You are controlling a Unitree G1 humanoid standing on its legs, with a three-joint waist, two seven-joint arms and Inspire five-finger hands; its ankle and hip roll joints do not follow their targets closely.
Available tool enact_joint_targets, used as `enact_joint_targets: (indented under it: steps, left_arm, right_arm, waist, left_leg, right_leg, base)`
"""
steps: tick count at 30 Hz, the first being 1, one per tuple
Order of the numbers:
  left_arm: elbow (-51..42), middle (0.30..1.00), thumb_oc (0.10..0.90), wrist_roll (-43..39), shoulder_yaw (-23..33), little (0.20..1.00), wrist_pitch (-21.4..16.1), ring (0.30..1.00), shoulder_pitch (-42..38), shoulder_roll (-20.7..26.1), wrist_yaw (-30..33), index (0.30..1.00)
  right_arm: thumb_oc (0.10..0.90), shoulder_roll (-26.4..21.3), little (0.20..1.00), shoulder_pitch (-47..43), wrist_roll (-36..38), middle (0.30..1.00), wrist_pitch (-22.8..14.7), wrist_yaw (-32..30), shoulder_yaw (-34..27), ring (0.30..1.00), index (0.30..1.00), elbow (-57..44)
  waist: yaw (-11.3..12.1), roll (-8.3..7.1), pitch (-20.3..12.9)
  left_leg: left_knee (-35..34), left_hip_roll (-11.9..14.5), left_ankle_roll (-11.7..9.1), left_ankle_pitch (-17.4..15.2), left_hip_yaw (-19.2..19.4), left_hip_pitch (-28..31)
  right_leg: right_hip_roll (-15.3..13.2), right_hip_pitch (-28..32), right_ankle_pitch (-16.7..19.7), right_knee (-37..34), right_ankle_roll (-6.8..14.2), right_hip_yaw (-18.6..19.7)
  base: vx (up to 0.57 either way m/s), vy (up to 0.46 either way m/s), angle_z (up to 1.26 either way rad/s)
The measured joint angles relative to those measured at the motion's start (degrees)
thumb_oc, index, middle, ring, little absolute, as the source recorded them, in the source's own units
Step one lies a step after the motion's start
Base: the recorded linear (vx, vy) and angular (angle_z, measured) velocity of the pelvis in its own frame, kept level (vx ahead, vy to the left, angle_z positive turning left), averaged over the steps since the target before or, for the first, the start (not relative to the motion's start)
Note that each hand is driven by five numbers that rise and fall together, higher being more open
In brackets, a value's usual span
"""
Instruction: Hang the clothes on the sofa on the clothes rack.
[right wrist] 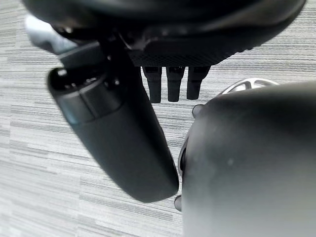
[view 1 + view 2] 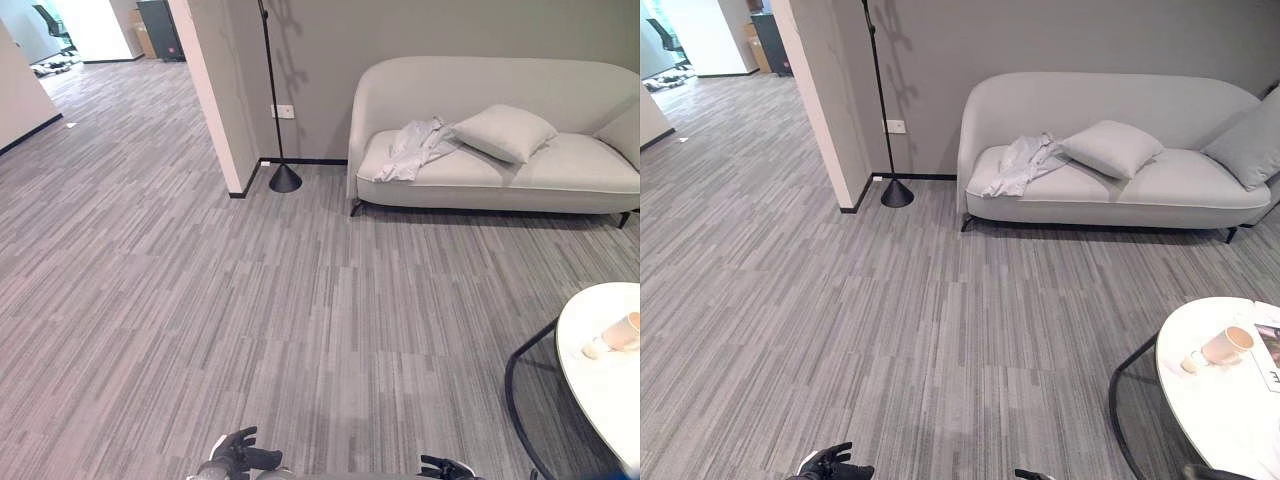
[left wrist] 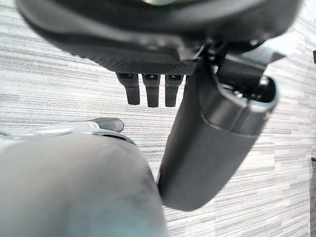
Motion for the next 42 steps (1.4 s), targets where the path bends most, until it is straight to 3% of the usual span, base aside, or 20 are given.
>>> enact_joint_targets:
  steps: [11, 18, 22, 27, 28, 34, 35, 36, 37, 38, 40, 42]
  left_arm:
    - [-0.46, 0.900, 0.800, 7.35, -3.18, 0.900, -0.10, 0.900, -0.61, -0.65, -1.23, 0.900]
    - [-1.21, 0.900, 0.800, 13.11, -6.28, 0.900, -0.01, 0.900, -3.13, -0.29, 0.05, 0.900]
    - [-1.22, 0.900, 0.800, 13.41, -7.48, 0.900, 0.13, 0.900, -5.43, -0.25, 0.13, 0.900]
    - [-1.25, 0.900, 0.800, 14.08, -10.18, 0.900, 1.11, 0.900, -8.47, 0.11, 0.79, 0.900]
    - [-1.37, 0.900, 0.800, 15.39, -10.93, 0.900, 1.08, 0.900, -8.96, 0.19, 0.84, 0.900]
    - [-2.18, 0.900, 0.800, 15.65, -11.78, 0.900, 1.15, 0.900, -8.83, 0.20, 1.03, 0.900]
    - [-2.28, 0.900, 0.800, 15.72, -11.98, 0.900, 1.17, 0.900, -8.90, 0.04, 1.02, 0.900]
    - [-3.93, 0.900, 0.800, 15.56, -15.83, 0.900, 1.30, 0.900, -10.18, 0.35, 1.19, 0.900]
    - [-4.45, 0.900, 0.800, 16.20, -18.38, 0.900, 1.02, 0.900, -10.59, 0.85, 1.26, 0.900]
    - [-2.12, 0.900, 0.800, 19.33, -19.17, 0.900, 1.89, 0.900, -10.95, 1.49, 1.10, 0.900]
    - [-1.85, 0.900, 0.800, 20.19, -19.42, 0.900, 1.77, 0.900, -11.78, 1.31, 1.18, 0.900]
    - [-2.32, 0.900, 0.800, 20.13, -18.84, 0.900, 1.36, 0.900, -12.25, 1.21, 1.31, 0.900]
  right_arm:
    - [0.800, -1.87, 0.900, -0.04, -6.40, 0.900, 0.05, 0.11, 4.14, 0.900, 0.900, -2.45]
    - [0.800, -1.87, 0.900, -2.36, -8.47, 0.900, -0.08, -0.09, 4.16, 0.900, 0.900, -2.54]
    - [0.800, -1.67, 0.900, -4.59, -8.79, 0.900, 0.08, -0.13, 4.97, 0.900, 0.900, -2.54]
    - [0.800, -0.84, 0.900, -7.14, -10.85, 0.900, 0.50, -0.53, 6.36, 0.900, 0.900, -2.59]
    - [0.800, -0.75, 0.900, -7.22, -10.75, 0.900, 0.60, -0.58, 5.62, 0.900, 0.900, -2.51]
    - [0.800, -0.39, 0.900, -7.58, -10.67, 0.900, 1.15, -1.14, 5.24, 0.900, 0.900, -2.47]
    - [0.800, -0.41, 0.900, -8.06, -10.57, 0.900, 1.10, -1.26, 5.08, 0.900, 0.900, -2.41]
    - [0.800, -1.28, 0.900, -9.30, -7.88, 0.900, -0.04, -2.24, 4.50, 0.900, 0.900, -5.08]
    - [0.800, -2.21, 0.900, -10.85, -8.17, 0.900, -2.07, -4.04, 1.82, 0.900, 0.900, -7.20]
    - [0.800, -3.74, 0.900, -12.99, -5.45, 0.900, -3.31, -3.53, -0.03, 0.900, 0.900, -8.94]
    - [0.800, -4.07, 0.900, -13.32, -3.80, 0.900, -2.85, -3.04, 0.02, 0.900, 0.900, -6.38]
    - [0.800, -4.07, 0.900, -11.97, -3.76, 0.900, -2.18, -2.76, -0.85, 0.900, 0.900, -4.57]
  waist:
    - [-0.35, 1.37, -0.80]
    - [-1.69, 1.55, 1.82]
    - [-2.21, 1.51, 4.28]
    - [-2.33, 0.11, 6.51]
    - [-2.55, -0.30, 6.98]
    - [-3.61, -0.14, 7.63]
    - [-4.02, 0.40, 8.12]
    - [-5.93, 0.74, 11.40]
    - [-7.28, 0.85, 13.83]
    - [-9.94, -0.22, 14.79]
    - [-11.02, -1.13, 12.74]
    - [-11.13, -2.69, 12.71]
  left_leg:
    - [-0.11, -0.60, -0.91, -0.12, 0.31, -0.94]
    - [-0.98, -1.31, -1.07, 0.15, 0.79, -2.26]
    - [-0.94, -1.78, -0.92, 0.26, 0.95, -4.14]
    - [-1.13, -2.79, -0.60, 0.18, 0.78, -5.51]
    - [-1.32, -3.60, 0.35, -0.12, 0.78, -5.36]
    - [-1.90, -5.76, 1.51, -0.45, 0.28, -4.57]
    - [-1.84, -5.96, 2.22, -0.61, 0.47, -4.27]
    - [0.84, -7.40, 6.14, -4.63, 1.71, -2.57]
    - [-1.15, -8.05, 6.31, -4.76, 3.29, 1.39]
    - [-2.22, -8.45, 5.40, -5.17, 5.62, 5.11]
    - [-3.48, -8.40, 5.42, -4.67, 5.08, 5.12]
    - [-4.30, -8.68, 4.50, -4.41, 5.05, 5.27]
  right_leg:
    - [-0.40, -1.44, 0.11, 0.07, 0.18, 1.01]
    - [-0.66, -3.13, 0.62, -0.14, 0.42, 1.38]
    - [-1.24, -5.32, 0.99, -0.08, 0.73, 1.53]
    - [-2.03, -6.49, 1.31, -0.13, 0.79, 1.45]
    - [-2.77, -6.53, 1.22, 0.29, 0.80, 1.47]
    - [-4.26, -5.59, 1.97, -0.40, 1.94, 3.36]
    - [-5.09, -6.91, 1.89, 3.08, 1.83, 3.83]
    - [-8.86, -13.62, 1.79, 19.04, 2.76, 6.13]
    - [-11.85, -18.55, 4.28, 31.11, 3.82, 6.98]
    - [-10.42, -23.51, 4.43, 34.21, 4.13, 11.52]
    - [-6.63, -22.90, 4.45, 19.89, 3.83, 10.70]
    - [-6.08, -22.52, 4.24, 11.28, 3.80, 8.92]
  base:
    - [0.00, 0.026, -0.02]
    - [-0.02, 0.082, -0.02]
    - [-0.01, 0.107, -0.01]
    - [0.04, 0.127, 0.05]
    - [0.04, 0.069, 0.11]
    - [0.09, 0.183, 0.08]
    - [0.27, 0.279, -0.16]
    - [0.11, -0.037, -0.49]
    - [0.17, -0.136, -0.89]
    - [0.11, -0.102, -0.63]
    - [0.29, -0.224, 0.07]
    - [0.32, -0.200, 0.23]
